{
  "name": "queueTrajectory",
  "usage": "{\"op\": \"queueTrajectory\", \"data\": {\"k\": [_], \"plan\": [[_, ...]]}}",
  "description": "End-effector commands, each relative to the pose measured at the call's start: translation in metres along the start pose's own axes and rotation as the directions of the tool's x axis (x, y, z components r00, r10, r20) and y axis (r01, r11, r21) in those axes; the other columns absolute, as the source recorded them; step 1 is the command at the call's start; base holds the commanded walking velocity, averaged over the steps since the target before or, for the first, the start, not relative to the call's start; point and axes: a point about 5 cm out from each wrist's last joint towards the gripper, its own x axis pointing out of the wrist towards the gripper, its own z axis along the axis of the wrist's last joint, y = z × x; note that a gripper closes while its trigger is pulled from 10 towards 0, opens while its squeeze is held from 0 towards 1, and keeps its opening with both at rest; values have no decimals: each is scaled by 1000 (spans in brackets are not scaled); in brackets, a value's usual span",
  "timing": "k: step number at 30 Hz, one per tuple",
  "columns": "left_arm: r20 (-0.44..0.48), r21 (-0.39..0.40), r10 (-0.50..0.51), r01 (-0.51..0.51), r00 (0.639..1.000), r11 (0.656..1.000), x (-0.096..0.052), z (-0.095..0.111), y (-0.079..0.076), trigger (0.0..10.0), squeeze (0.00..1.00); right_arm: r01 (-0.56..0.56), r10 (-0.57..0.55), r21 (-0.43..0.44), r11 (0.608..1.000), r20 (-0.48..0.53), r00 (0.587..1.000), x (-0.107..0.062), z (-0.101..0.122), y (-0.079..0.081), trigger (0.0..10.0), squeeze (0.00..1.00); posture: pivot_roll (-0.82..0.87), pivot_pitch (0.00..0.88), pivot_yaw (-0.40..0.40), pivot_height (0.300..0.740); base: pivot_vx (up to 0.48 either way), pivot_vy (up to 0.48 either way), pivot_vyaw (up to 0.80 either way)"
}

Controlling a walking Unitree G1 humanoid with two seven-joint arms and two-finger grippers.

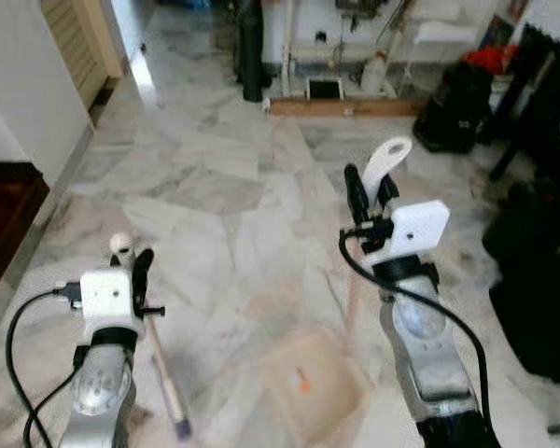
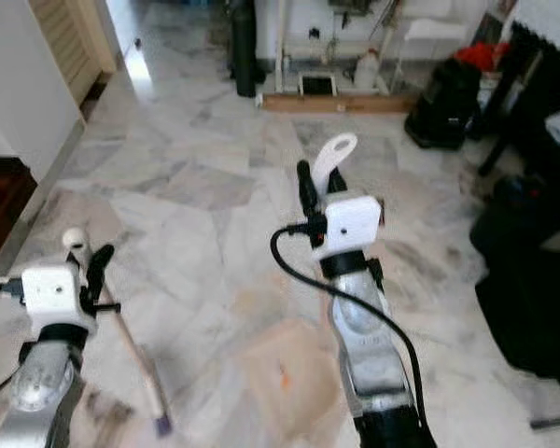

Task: Sweep floor

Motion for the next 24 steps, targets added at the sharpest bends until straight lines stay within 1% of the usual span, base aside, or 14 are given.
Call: {"op": "queueTrajectory", "data": {"k": [1, 11, 24], "plan": [[44, 14, 7, -8, 999, 1000, 1, 9, 3, 10000, 0, -14, 12, 31, 999, 70, 997, 5, 14, 5, 10000, 0, -3, 77, -16, 740, 390, 0, 0], [45, 13, 2, -3, 999, 1000, 0, 9, 2, 10000, 0, -26, 24, 36, 999, 66, 998, 4, 13, 7, 10000, 0, -1, 64, -13, 740, 387, 0, 0], [46, 12, -1, 1, 999, 1000, 2, 9, 1, 10000, 0, -37, 34, 41, 998, 65, 997, 4, 14, 9, 10000, 0, -4, 70, -14, 740, 387, 0, 0]]}}
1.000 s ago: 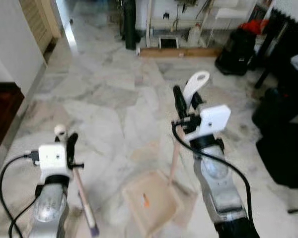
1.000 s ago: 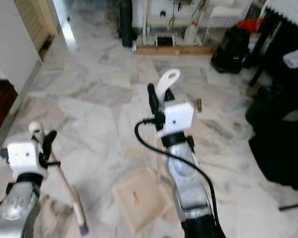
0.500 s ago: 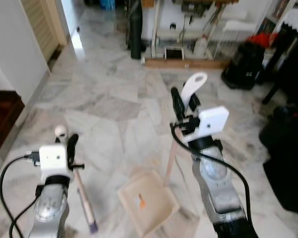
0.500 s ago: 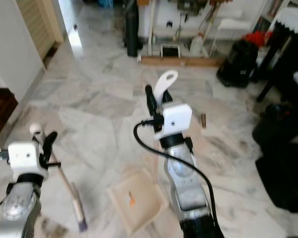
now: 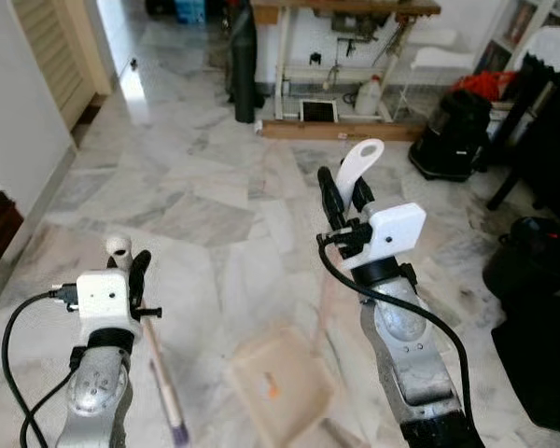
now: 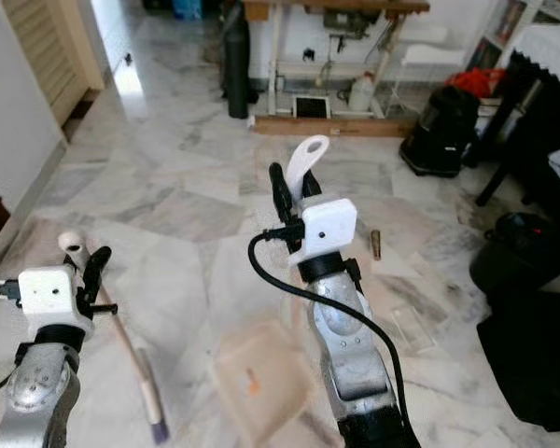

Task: Sweep floor

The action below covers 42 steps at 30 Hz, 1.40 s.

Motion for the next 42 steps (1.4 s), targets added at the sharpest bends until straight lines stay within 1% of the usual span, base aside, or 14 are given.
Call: {"op": "queueTrajectory", "data": {"k": [1, 19, 28, 33, 42], "plan": [[50, -4, -10, 10, 999, 1000, 2, 11, -3, 10000, 0, 9, -8, -26, 1000, 47, 999, 3, 10, -6, 10000, 0, -4, 75, -15, 740, 386, 0, 0], [49, -7, -6, 6, 999, 1000, 3, 10, -3, 10000, 0, 5, -4, -23, 1000, 43, 999, 4, 10, -6, 10000, 0, -4, 90, -19, 740, 388, 0, 0], [50, -7, -12, 12, 999, 1000, 4, 11, -4, 10000, 0, 40, -39, -30, 999, 32, 999, 4, 9, -13, 10000, 0, -10, 97, -13, 740, 386, 0, 0], [51, -7, -14, 15, 999, 1000, 4, 11, -4, 10000, 0, 45, -44, -26, 999, 33, 998, 4, 9, -13, 10000, 0, -7, 94, -10, 740, 389, 0, -738], [54, -4, -15, 15, 998, 1000, 4, 12, -4, 10000, 0, 46, -45, -26, 999, 41, 998, 4, 9, -12, 10000, 0, -4, 89, -9, 740, 385, 0, 0]]}}
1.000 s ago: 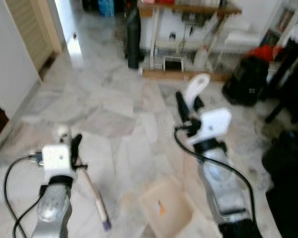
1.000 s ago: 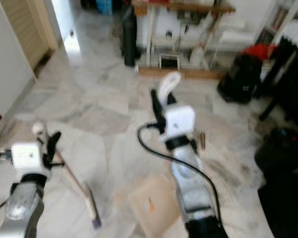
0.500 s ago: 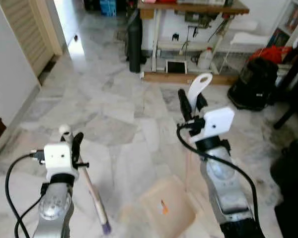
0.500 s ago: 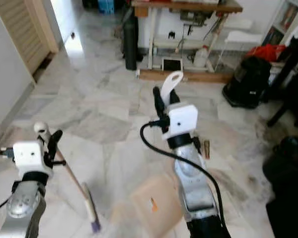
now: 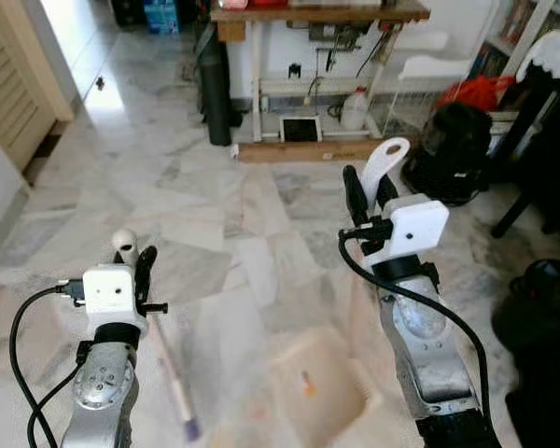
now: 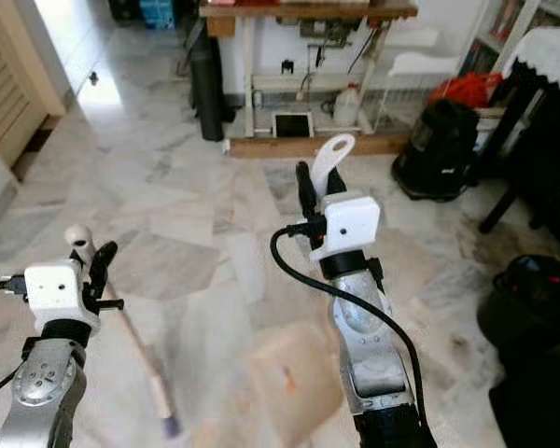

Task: Sweep floor

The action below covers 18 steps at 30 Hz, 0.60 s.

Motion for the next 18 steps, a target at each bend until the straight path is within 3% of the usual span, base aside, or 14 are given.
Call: {"op": "queueTrajectory", "data": {"k": [1, 18], "plan": [[46, 23, 5, -6, 999, 1000, 2, 10, 3, 10000, 0, -5, 3, 32, 999, 60, 998, 4, 12, 3, 10000, 0, -6, 84, -9, 740, 390, 0, 0], [49, 22, 1, -2, 999, 1000, 2, 10, 2, 10000, 0, -15, 13, 30, 999, 59, 998, 5, 11, 5, 10000, 0, -4, 72, -10, 740, 384, 0, 0]]}}
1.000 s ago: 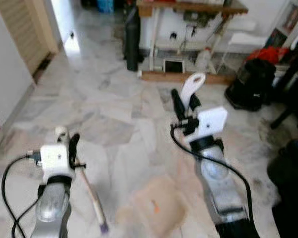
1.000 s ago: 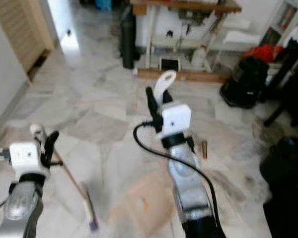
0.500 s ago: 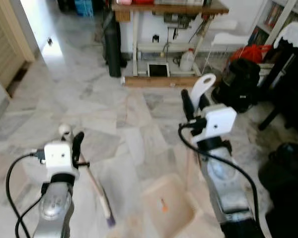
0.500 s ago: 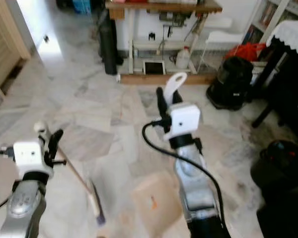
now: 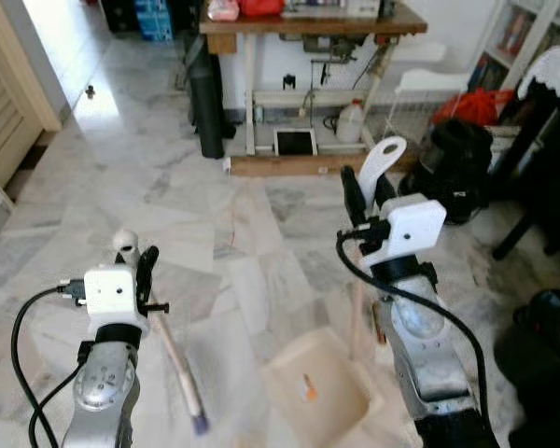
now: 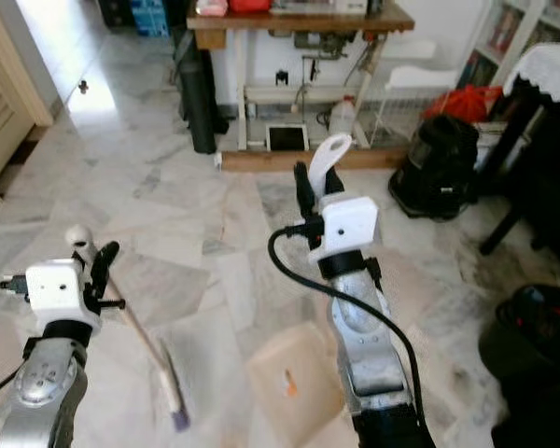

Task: Sweep floor

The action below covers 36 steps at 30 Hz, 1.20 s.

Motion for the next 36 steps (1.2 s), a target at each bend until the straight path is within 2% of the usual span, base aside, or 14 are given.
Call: {"op": "queueTrajectory", "data": {"k": [1, 36], "plan": [[60, 12, -10, 9, 998, 1000, 4, 12, -2, 10000, 0, 22, -22, 9, 1000, 41, 999, 2, 8, -6, 10000, 0, -4, 72, -10, 740, 379, 0, 0], [56, 13, -7, 6, 998, 1000, 4, 12, -1, 10000, 0, 16, -16, 8, 1000, 28, 999, 2, 6, -6, 10000, 0, -3, 85, -10, 740, 378, 0, 0]]}}
